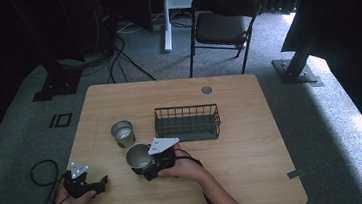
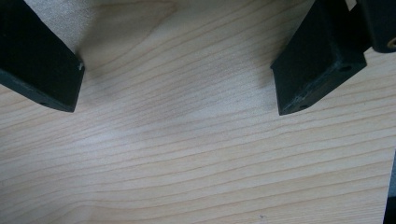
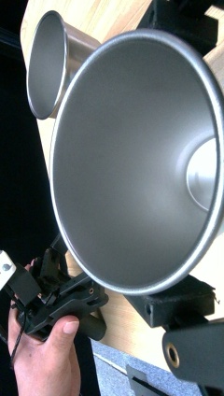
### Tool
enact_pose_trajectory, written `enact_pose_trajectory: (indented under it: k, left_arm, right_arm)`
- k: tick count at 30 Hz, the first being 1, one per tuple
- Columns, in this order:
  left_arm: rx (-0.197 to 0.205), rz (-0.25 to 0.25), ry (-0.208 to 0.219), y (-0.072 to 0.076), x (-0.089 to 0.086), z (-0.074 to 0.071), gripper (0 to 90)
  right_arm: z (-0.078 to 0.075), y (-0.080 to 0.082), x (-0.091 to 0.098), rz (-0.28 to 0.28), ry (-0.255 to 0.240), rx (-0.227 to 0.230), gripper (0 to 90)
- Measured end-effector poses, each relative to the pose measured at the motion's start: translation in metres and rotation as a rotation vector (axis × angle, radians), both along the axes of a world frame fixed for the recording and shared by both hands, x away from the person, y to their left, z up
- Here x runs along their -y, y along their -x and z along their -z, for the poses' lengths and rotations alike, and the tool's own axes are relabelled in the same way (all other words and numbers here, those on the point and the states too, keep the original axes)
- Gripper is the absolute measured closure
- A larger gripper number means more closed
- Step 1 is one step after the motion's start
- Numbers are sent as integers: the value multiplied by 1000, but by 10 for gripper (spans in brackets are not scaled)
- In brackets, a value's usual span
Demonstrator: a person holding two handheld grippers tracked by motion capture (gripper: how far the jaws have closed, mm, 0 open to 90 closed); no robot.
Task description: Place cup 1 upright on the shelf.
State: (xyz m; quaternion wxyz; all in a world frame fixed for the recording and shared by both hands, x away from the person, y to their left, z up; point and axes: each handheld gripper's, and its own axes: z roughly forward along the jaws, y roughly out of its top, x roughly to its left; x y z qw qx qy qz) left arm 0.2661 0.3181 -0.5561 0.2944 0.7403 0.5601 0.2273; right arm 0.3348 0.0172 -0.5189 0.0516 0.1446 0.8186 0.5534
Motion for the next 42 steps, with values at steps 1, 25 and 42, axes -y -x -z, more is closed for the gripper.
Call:
enact_pose_trajectory:
  k: [1, 25, 42]
  left_arm:
    - [0, -1, 1, 0, 0, 0, 24]
    - [1, 0, -1, 0, 0, 0, 24]
    - [-2, 2, -2, 0, 0, 0, 25]
  right_arm:
    - [0, -1, 0, 5, 0, -3, 129]
    - [-44, -1, 7, 20, -40, 30, 130]
    - [-92, -6, 17, 81, -114, 84, 130]
